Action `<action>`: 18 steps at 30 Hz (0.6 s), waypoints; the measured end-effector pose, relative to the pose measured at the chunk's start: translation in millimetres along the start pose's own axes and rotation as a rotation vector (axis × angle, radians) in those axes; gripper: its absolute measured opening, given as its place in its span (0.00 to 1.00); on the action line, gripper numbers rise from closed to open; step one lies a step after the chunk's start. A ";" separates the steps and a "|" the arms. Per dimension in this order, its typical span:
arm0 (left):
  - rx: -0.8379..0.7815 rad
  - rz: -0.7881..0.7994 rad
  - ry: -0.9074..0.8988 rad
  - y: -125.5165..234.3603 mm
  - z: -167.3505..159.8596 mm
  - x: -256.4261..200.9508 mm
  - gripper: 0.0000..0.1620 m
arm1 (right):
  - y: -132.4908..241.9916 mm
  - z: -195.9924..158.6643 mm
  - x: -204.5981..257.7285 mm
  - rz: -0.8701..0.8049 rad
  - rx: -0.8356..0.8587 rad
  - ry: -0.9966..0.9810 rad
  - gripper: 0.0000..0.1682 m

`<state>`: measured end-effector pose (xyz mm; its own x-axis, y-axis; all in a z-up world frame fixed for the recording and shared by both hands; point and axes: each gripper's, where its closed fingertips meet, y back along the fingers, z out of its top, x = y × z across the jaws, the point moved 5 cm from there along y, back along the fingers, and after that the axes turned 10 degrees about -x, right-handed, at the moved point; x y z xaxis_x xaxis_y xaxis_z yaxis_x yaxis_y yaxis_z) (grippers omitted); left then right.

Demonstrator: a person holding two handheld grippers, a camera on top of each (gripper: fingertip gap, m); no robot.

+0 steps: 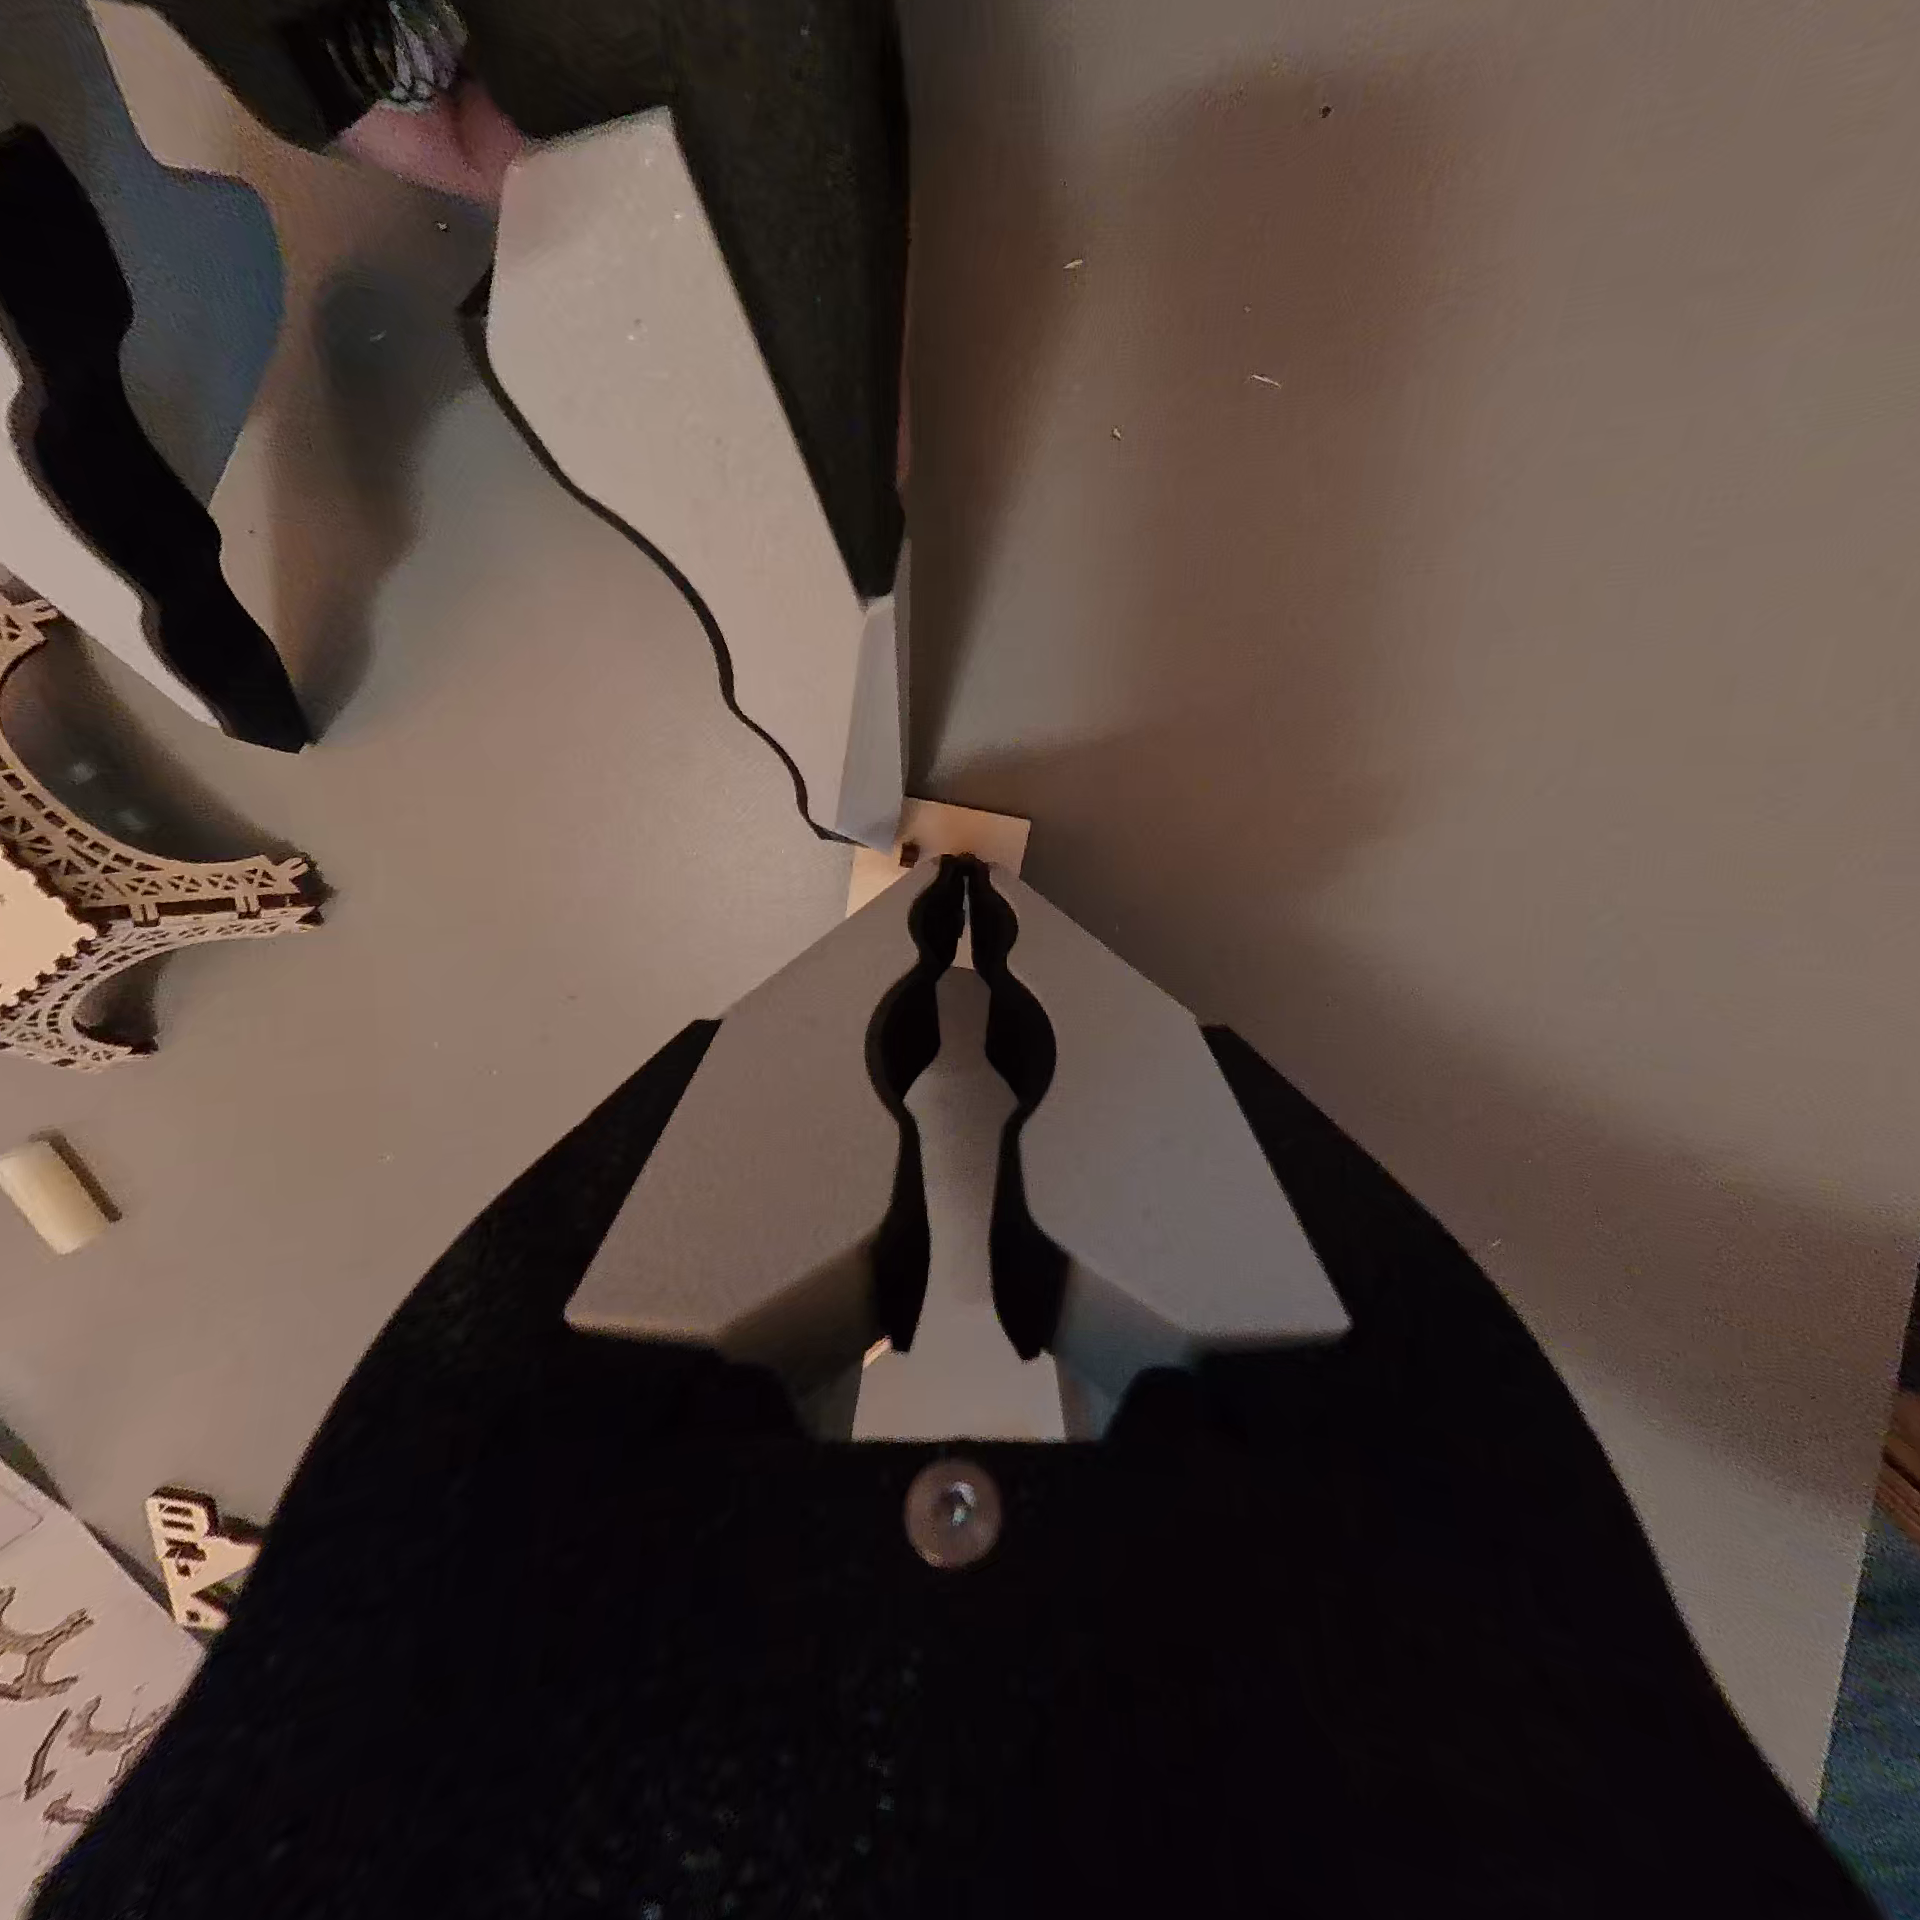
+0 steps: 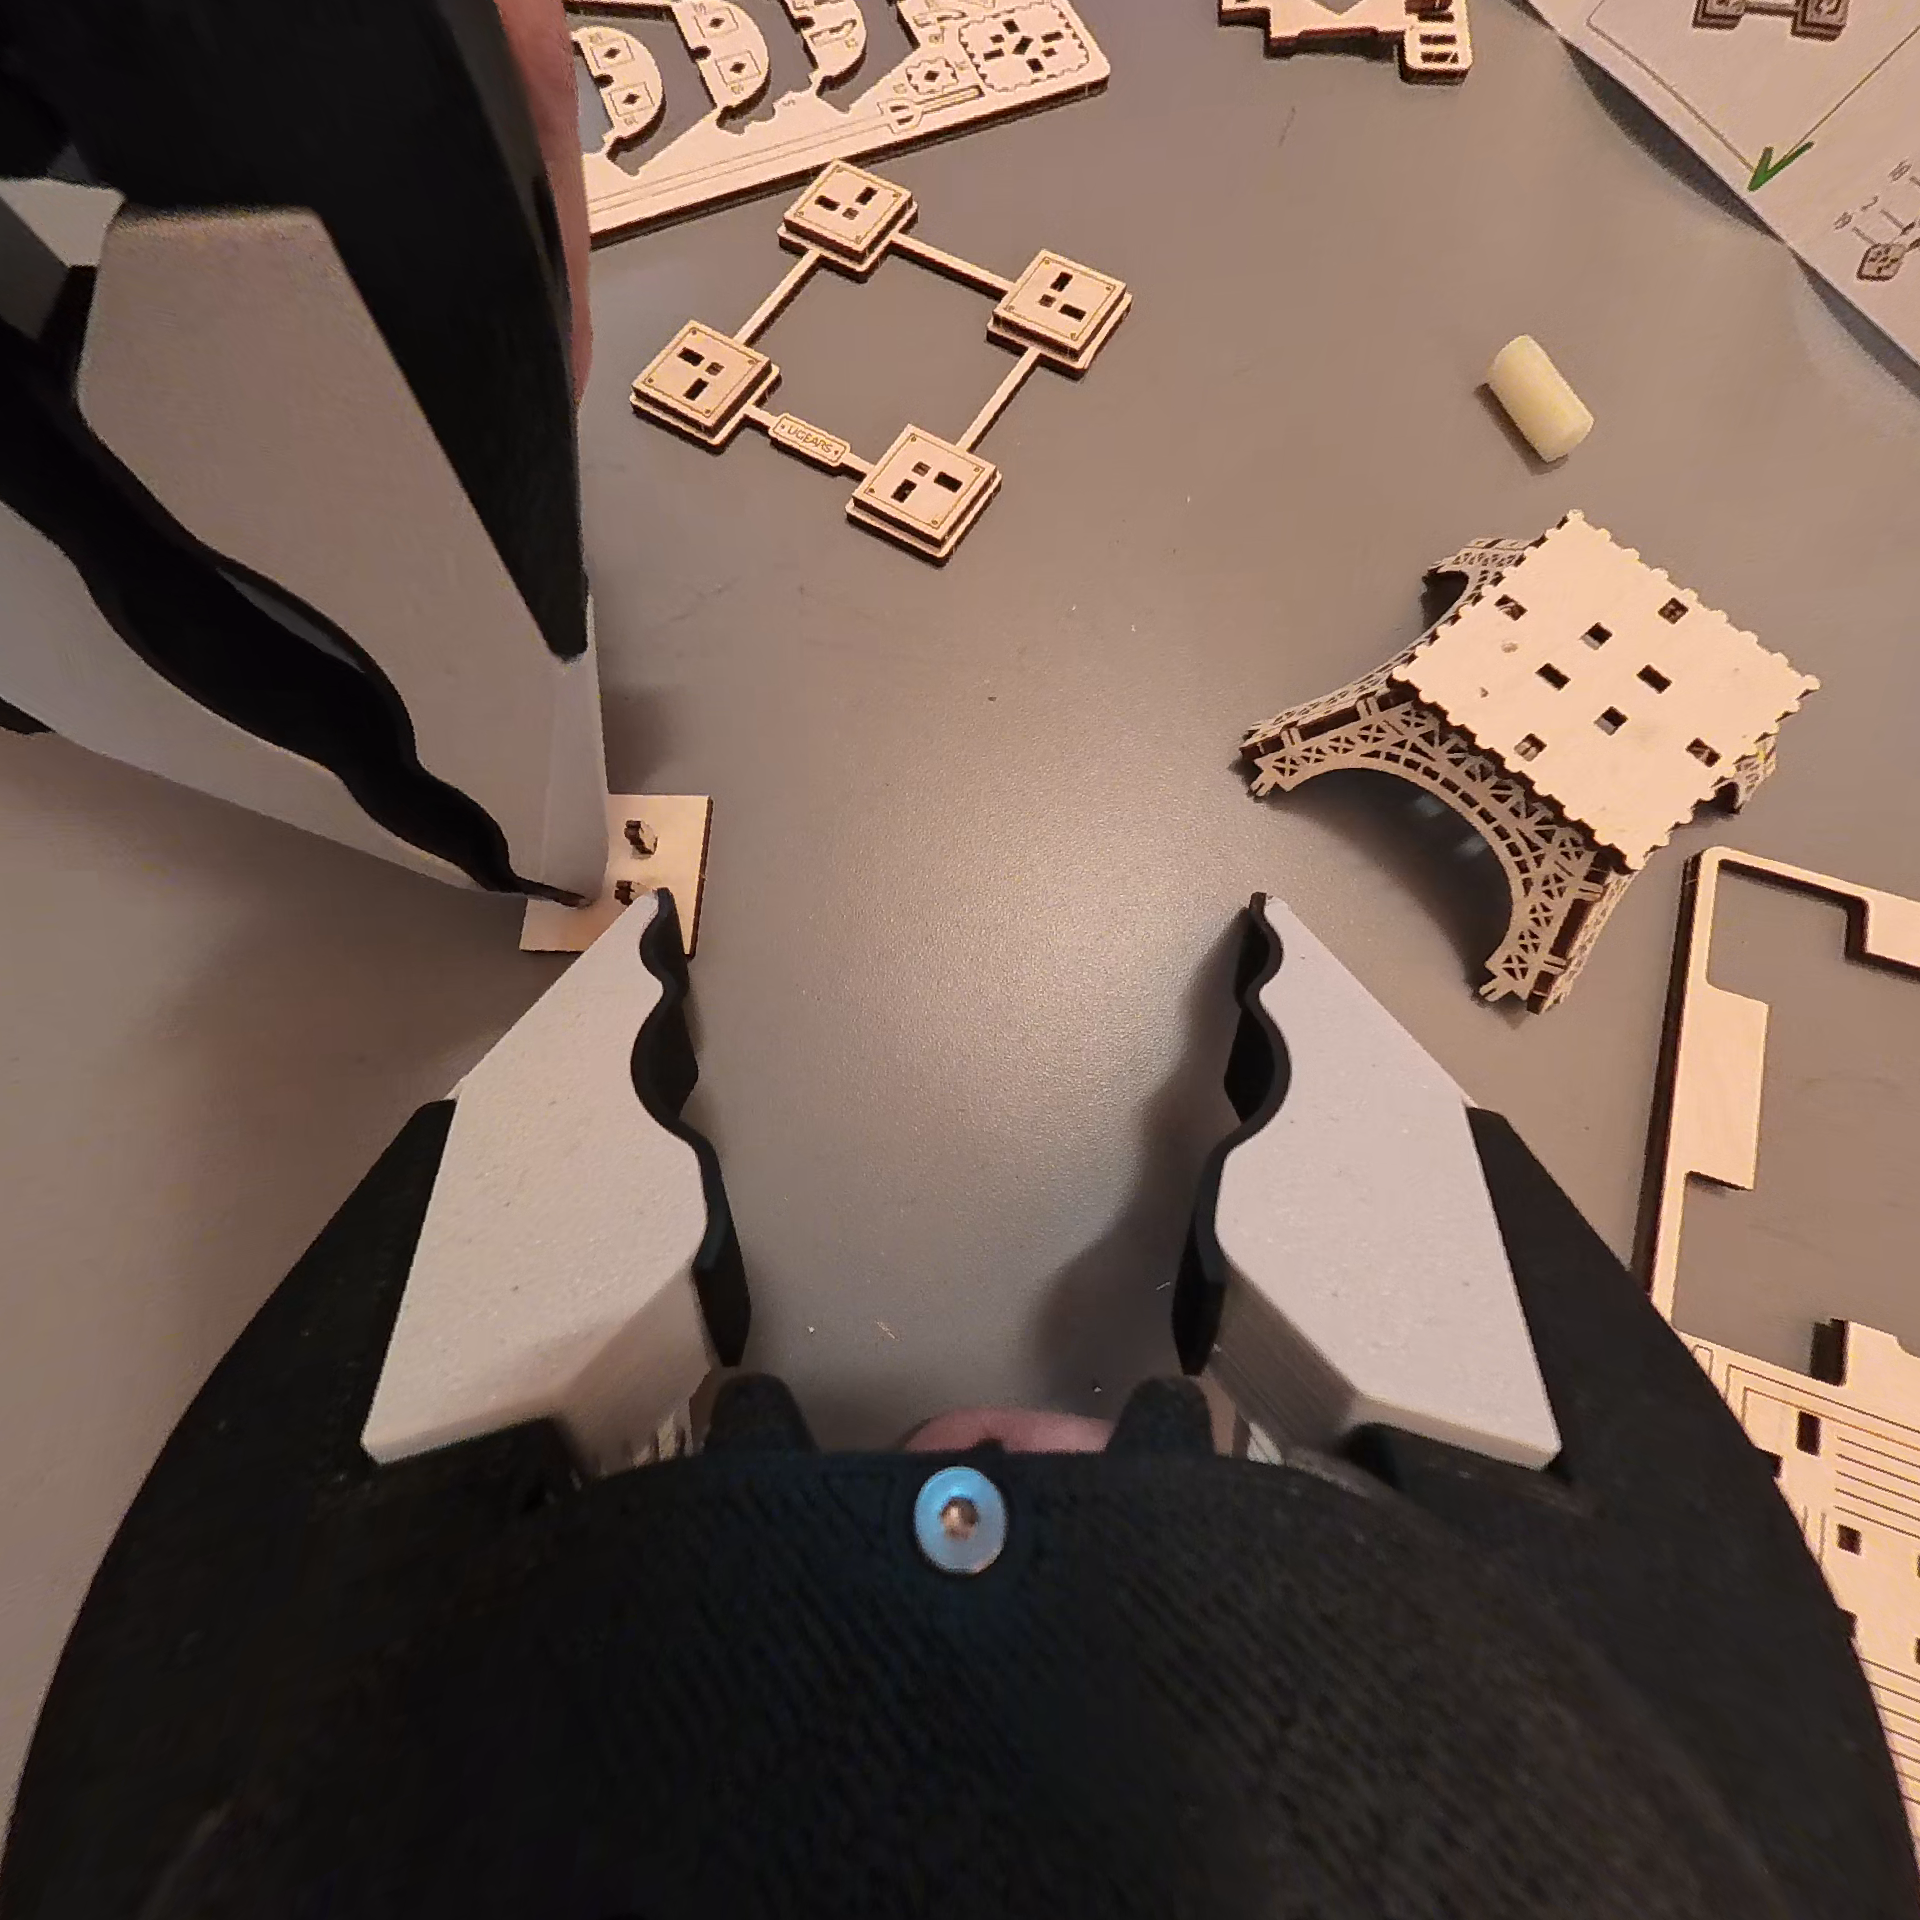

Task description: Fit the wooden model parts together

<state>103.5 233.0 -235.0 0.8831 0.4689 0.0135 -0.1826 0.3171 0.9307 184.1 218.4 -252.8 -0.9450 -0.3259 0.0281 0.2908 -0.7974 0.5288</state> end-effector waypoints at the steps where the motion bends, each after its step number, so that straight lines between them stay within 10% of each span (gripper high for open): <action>1: -0.006 -0.003 0.001 0.1 -0.2 0.1 0.00 | -0.1 0.1 0.0 0.000 0.000 0.000 0.62; 18: -0.100 -0.001 0.005 0.5 -4.1 -0.2 0.00 | -0.1 0.2 -0.1 0.000 0.000 0.000 0.62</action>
<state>101.5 236.4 -236.1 0.8813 0.4725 0.0105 -0.2242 0.3983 0.8894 184.1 218.6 -252.7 -0.9450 -0.3260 0.0281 0.2908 -0.7974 0.5287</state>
